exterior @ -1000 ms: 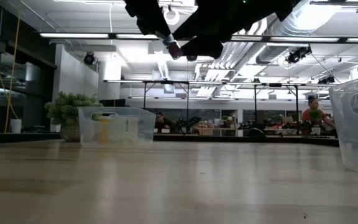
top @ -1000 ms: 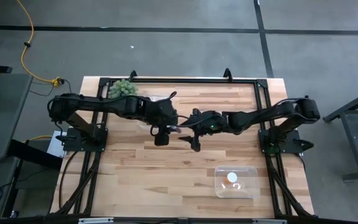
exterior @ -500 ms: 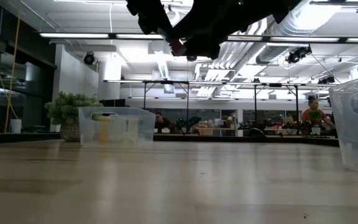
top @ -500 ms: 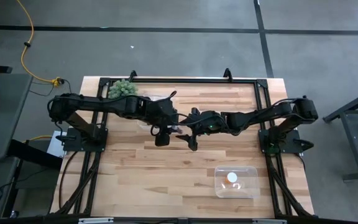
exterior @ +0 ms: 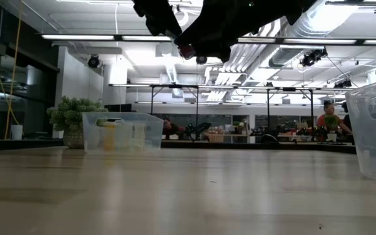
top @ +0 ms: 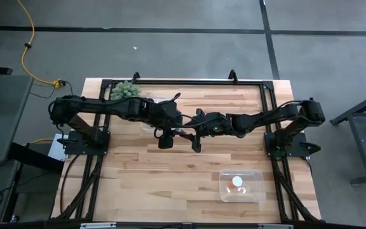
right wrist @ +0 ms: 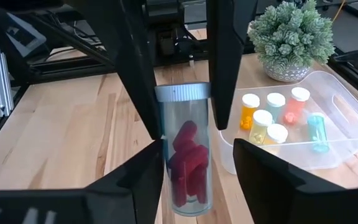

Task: Pick and place medicine bottles into bin by pill shape (circle, oval)
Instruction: Put the blue capsule bottle into the bottom transparent bin

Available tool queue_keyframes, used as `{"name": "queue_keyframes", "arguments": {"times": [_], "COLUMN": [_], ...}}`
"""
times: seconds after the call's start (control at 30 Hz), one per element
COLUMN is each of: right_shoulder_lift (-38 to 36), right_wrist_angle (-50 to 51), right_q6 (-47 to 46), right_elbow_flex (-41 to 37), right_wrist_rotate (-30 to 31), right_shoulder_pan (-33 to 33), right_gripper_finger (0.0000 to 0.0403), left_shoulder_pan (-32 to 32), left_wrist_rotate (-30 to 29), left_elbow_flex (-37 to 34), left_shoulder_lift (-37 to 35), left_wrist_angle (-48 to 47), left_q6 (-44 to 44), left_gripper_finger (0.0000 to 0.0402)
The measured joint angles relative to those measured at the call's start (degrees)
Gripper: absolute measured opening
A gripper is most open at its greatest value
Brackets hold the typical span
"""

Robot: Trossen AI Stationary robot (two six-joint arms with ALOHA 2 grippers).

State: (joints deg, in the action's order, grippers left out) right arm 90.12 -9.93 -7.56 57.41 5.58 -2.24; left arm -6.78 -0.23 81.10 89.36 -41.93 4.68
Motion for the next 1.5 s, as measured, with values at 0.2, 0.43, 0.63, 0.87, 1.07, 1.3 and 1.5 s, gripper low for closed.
{"name": "queue_keyframes", "arguments": {"times": [0.2,0.43,0.63,0.87,1.07,1.3,1.5], "right_shoulder_lift": [0.01,0.0,0.0,-0.01,0.0,-0.01,-0.01], "right_wrist_angle": [0.22,0.22,0.2,0.2,0.2,0.17,0.16], "right_q6": [0.03,0.07,0.08,0.08,0.1,0.1,0.12], "right_elbow_flex": [-0.02,-0.04,-0.04,-0.04,-0.04,-0.04,-0.04], "right_wrist_rotate": [-0.33,-0.66,-0.68,-0.68,-0.68,-0.68,-0.68], "right_shoulder_pan": [0.0,0.01,0.0,0.0,0.0,0.0,0.0], "right_gripper_finger": [0.0174,0.0151,0.0128,0.0117,0.0116,0.0116,0.0116], "left_shoulder_pan": [-0.03,-0.05,-0.05,-0.05,-0.05,-0.05,-0.05], "left_wrist_rotate": [-0.03,-0.19,-0.23,-0.28,-0.28,-0.26,-0.24], "left_elbow_flex": [0.0,0.0,0.0,0.0,0.0,0.0,0.0], "left_shoulder_lift": [0.0,0.0,0.0,0.0,0.0,0.0,0.0], "left_wrist_angle": [0.01,0.01,0.02,0.02,0.02,0.02,0.02], "left_q6": [0.0,0.01,0.02,0.03,0.03,0.03,0.03], "left_gripper_finger": [0.0113,0.0113,0.0113,0.0113,0.0115,0.0119,0.0119]}}
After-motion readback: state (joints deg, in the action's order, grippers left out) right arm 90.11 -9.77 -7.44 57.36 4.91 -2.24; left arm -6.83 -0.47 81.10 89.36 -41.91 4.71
